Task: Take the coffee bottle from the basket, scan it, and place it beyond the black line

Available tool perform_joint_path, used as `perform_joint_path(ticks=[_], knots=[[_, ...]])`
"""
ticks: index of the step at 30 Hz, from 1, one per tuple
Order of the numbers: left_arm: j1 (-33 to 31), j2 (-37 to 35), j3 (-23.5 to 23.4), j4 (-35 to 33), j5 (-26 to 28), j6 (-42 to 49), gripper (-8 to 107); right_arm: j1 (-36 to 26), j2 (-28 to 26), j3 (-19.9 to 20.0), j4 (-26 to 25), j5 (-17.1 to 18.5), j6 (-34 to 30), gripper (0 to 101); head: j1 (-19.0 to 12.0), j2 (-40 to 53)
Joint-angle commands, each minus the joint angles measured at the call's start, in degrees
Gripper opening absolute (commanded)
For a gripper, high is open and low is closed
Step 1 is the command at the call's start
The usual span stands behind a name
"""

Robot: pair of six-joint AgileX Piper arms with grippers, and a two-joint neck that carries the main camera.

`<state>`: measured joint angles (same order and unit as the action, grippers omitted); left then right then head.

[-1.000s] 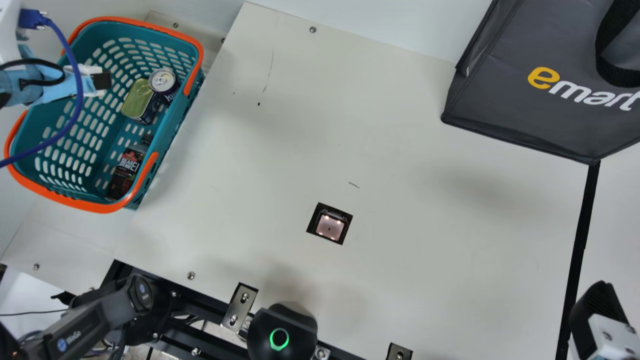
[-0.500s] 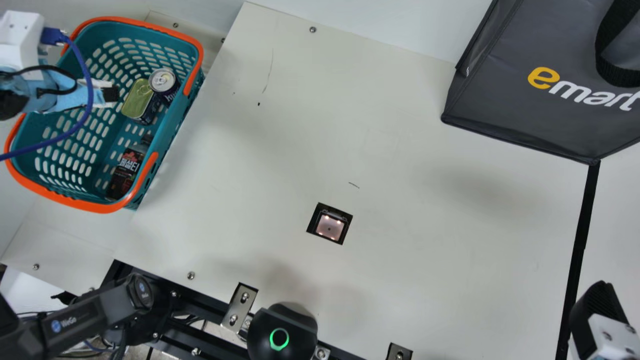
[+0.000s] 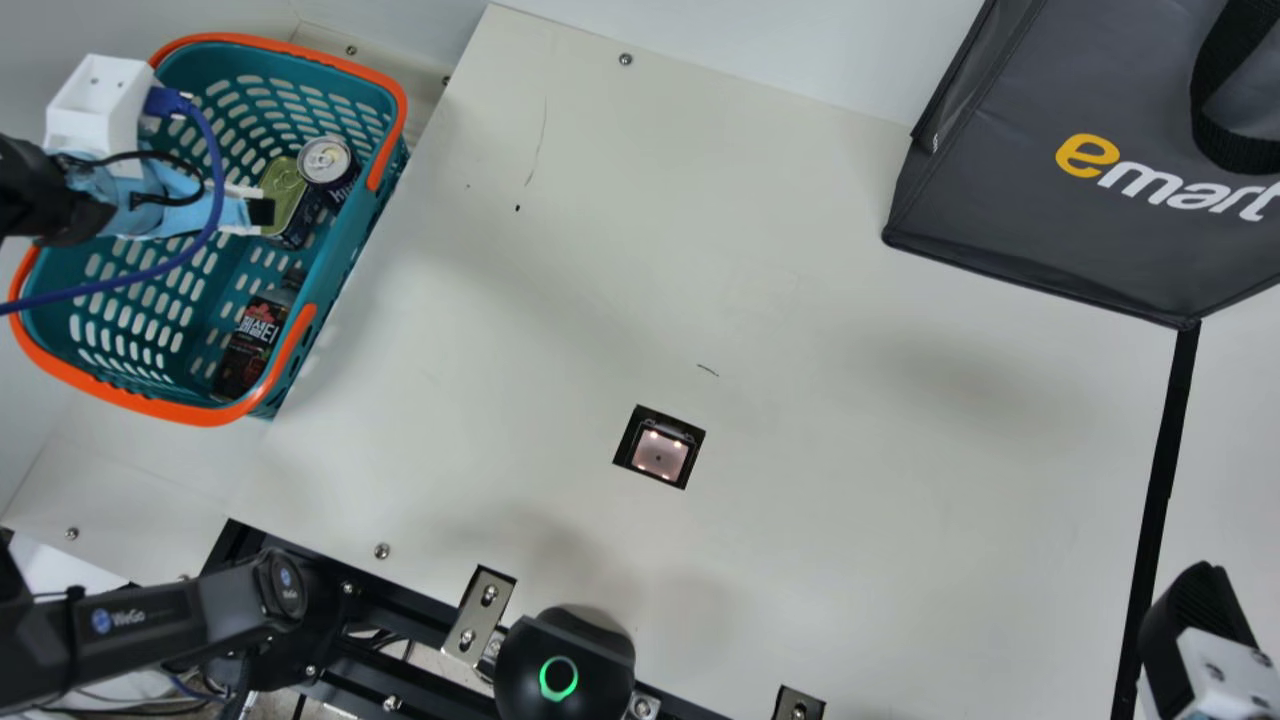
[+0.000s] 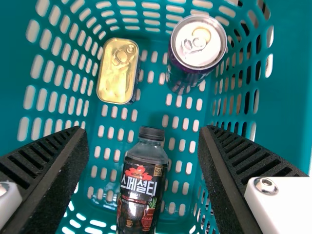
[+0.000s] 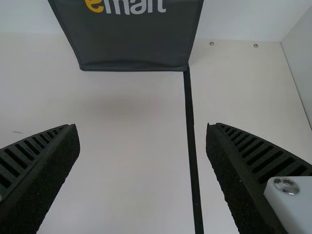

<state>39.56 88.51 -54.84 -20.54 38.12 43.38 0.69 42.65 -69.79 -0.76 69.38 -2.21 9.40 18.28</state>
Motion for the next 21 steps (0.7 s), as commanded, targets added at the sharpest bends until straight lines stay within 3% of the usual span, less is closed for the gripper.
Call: perform_joint_path(ticks=[1, 21], knots=[[-0.2, 0.9, 0.4, -0.2, -1.1, 0.2, 90, 0.0, 0.0, 0.0, 0.0, 0.0, 0.0, 91, -1.5, 0.1], [0.3, 7.0, 3.8, -2.1, -6.7, 5.0, 90, 0.0, 0.0, 0.0, 0.0, 0.0, 0.0, 91, -1.5, 0.1]])
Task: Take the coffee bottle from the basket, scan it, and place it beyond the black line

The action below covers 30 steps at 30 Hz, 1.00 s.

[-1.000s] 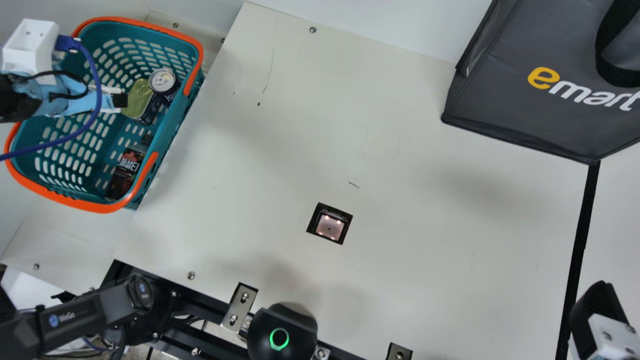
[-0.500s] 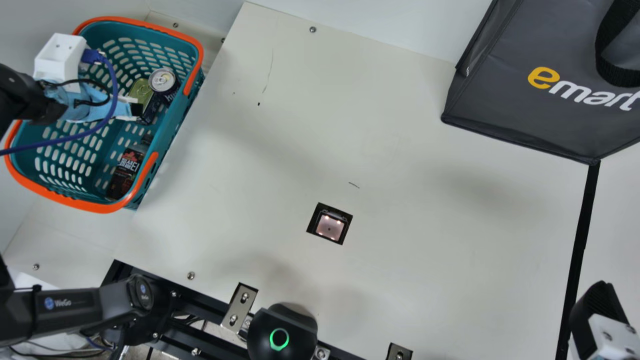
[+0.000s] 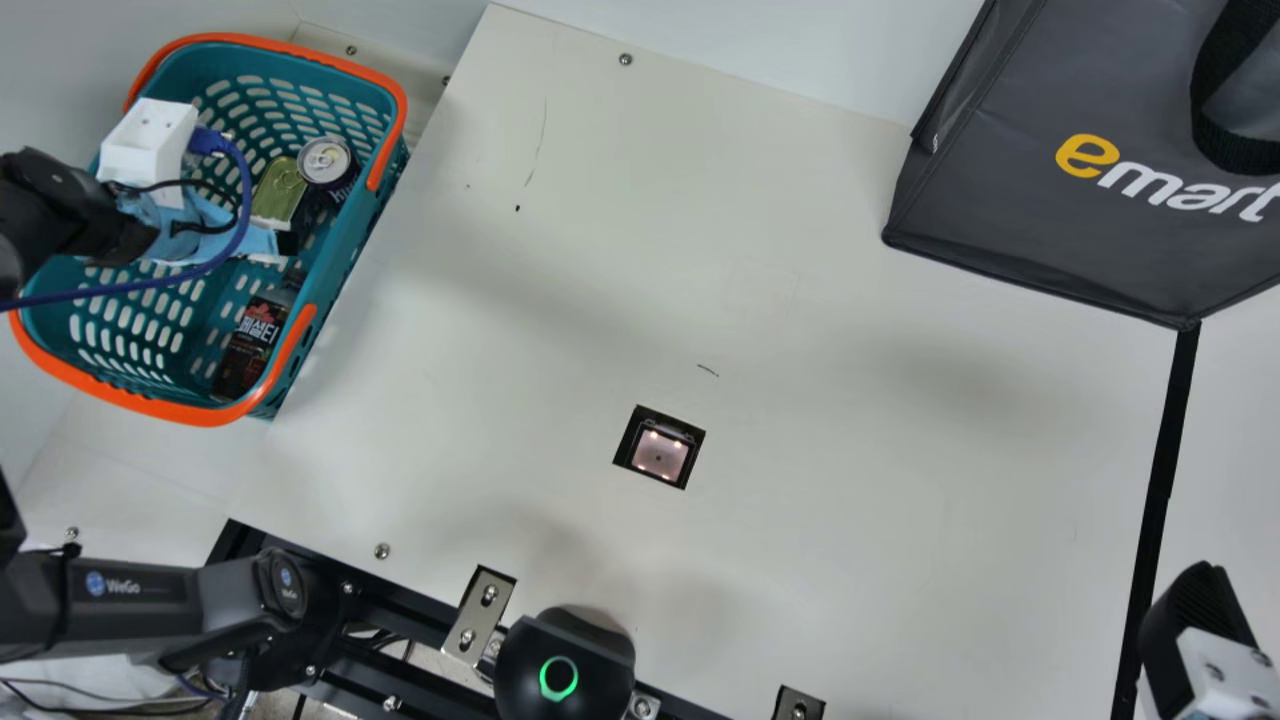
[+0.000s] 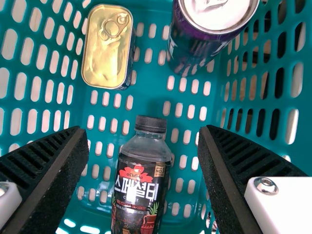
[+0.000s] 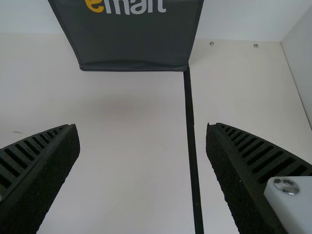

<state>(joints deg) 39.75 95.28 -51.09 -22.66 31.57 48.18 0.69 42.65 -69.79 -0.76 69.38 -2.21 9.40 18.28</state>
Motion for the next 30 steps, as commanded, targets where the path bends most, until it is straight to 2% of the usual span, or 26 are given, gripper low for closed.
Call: perform_joint_path(ticks=[1, 30], knots=[[0.2, 0.5, 0.2, -0.1, -0.4, 0.4, 90, 0.0, 0.0, 0.0, 0.0, 0.0, 0.0, 91, -1.5, 0.1], [0.2, 9.4, 3.1, -5.4, -9.1, 8.8, 90, 0.0, 0.0, 0.0, 0.0, 0.0, 0.0, 91, -1.5, 0.1]])
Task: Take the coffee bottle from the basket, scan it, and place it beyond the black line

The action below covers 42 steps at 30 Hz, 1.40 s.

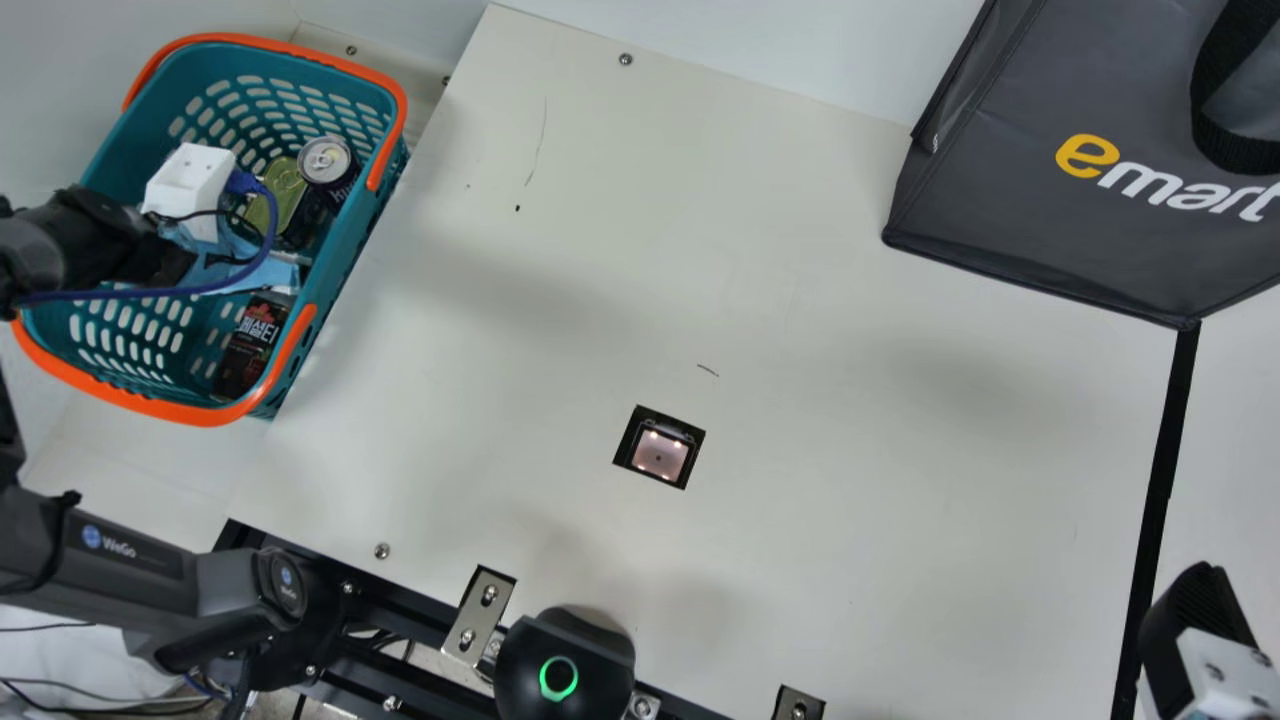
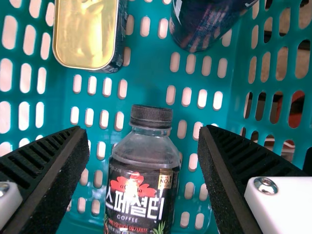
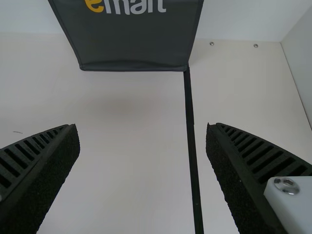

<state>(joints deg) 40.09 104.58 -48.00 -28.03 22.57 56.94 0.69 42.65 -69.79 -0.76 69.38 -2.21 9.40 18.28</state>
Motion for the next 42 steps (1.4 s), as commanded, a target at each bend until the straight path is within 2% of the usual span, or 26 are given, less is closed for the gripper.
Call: perform_joint_path(ticks=[1, 24, 42], knots=[[-0.3, 0.4, 0.0, -0.2, -0.3, 0.2, 90, 0.0, 0.0, 0.0, 0.0, 0.0, 0.0, 91, -1.5, 0.1], [-3.8, 5.8, 1.2, -4.6, -6.3, 4.7, 90, 0.0, 0.0, 0.0, 0.0, 0.0, 0.0, 91, -1.5, 0.1], [-3.1, 9.9, 0.1, -8.7, -8.9, 9.2, 90, 0.0, 0.0, 0.0, 0.0, 0.0, 0.0, 91, -1.5, 0.1]])
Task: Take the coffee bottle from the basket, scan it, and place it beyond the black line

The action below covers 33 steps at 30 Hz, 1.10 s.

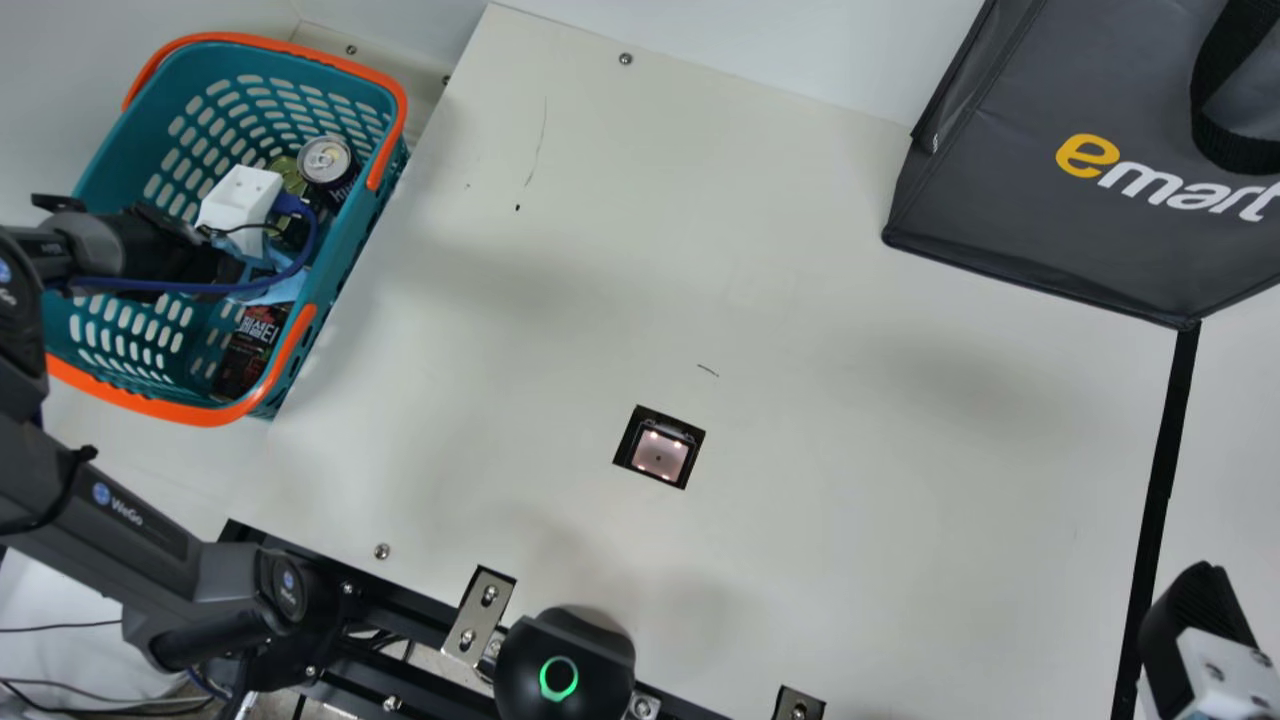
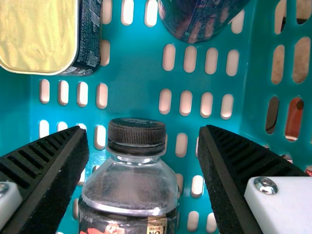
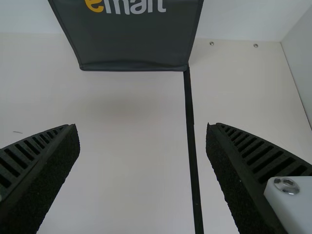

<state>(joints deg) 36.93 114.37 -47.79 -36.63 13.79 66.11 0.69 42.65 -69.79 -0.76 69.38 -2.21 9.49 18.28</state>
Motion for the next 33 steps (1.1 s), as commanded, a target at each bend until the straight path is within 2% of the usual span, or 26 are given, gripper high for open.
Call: perform_joint_path(ticks=[1, 25, 33], knots=[[0.1, 0.3, -0.1, -0.3, -0.1, 0.3, 90, 0.0, 0.0, 0.0, 0.0, 0.0, 0.0, 91, -1.6, 0.1], [-0.4, 2.6, -0.3, -6.9, -1.5, 6.0, 90, 0.0, 0.0, 0.0, 0.1, 0.1, 0.0, 91, -1.6, 0.1], [-0.4, 3.0, -0.3, -8.3, -2.0, 7.0, 37, 0.0, 0.0, 0.0, 0.1, 0.1, 0.0, 91, -1.6, 0.1]])
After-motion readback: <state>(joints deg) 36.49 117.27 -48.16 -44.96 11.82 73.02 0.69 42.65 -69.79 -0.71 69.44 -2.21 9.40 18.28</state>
